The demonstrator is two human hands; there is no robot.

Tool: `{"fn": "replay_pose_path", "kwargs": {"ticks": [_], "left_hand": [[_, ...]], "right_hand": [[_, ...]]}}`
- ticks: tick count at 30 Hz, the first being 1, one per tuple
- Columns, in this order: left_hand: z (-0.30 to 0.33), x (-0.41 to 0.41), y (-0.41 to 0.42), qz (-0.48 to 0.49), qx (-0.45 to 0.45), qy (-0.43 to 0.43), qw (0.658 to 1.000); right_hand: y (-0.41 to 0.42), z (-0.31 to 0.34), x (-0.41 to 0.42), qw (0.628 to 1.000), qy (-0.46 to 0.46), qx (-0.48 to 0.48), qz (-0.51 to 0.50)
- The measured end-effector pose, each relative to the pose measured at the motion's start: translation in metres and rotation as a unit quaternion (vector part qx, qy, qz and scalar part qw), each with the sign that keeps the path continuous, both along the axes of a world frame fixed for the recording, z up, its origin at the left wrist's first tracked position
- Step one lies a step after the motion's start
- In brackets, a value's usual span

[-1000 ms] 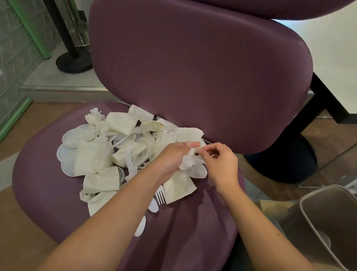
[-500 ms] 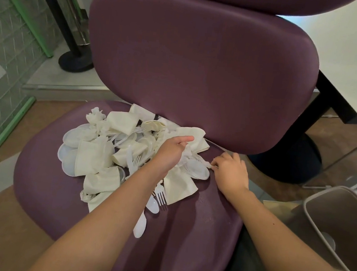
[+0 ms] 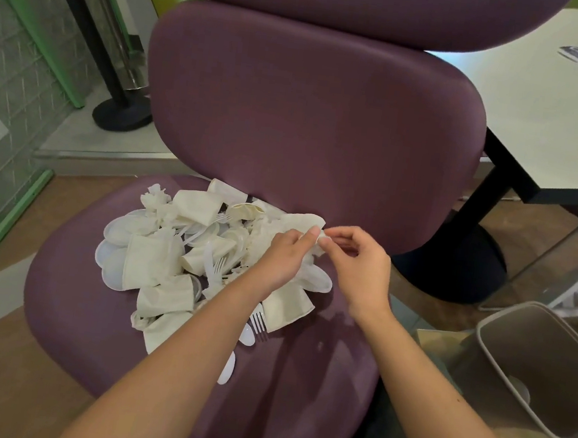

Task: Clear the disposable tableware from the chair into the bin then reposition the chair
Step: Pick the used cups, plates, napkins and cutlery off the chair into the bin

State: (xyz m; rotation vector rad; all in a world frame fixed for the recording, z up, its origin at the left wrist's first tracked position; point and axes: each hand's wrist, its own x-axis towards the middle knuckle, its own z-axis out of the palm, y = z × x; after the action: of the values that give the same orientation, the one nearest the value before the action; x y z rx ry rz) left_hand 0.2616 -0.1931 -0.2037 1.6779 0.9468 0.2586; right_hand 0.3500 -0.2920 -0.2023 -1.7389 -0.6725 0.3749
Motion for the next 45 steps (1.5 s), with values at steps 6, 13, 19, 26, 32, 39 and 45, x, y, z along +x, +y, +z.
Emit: {"fn": "replay_pose_path", "kwargs": {"ticks": [6,13,19,26,32,39,45], "left_hand": [[0.009,0.021,-0.019,0.084,-0.254,-0.168,0.949],[0.009,0.061,-0.076,-0.007,-0.399,-0.208,0.893],[-0.009,0.097,-0.122,-0.144,-0.277,-0.075,0.947],[-0.034,0.156,-0.167,-0.168,-0.246,-0.047,0.953],[-0.059,0.2,-0.198,-0.213,-0.19,0.009,0.958],[-0.082,0.23,-0.218,-0.325,-0.023,0.044,0.944],[-0.126,0.246,-0.219,-0.238,0.075,0.174,0.953]], "right_hand": [[-0.031,-0.011,-0.011,0.997,-0.068,0.015,0.029],[-0.088,-0.007,0.025,0.986,-0.149,-0.01,-0.077],[-0.142,-0.006,0.068,0.985,-0.061,-0.021,-0.158],[-0.198,-0.03,0.098,0.979,-0.018,-0.041,-0.197],[-0.234,-0.058,0.125,0.973,-0.051,-0.092,-0.205],[-0.263,-0.081,0.166,0.949,-0.014,-0.173,-0.264],[-0.272,-0.1,0.192,0.929,0.025,-0.173,-0.327]]}}
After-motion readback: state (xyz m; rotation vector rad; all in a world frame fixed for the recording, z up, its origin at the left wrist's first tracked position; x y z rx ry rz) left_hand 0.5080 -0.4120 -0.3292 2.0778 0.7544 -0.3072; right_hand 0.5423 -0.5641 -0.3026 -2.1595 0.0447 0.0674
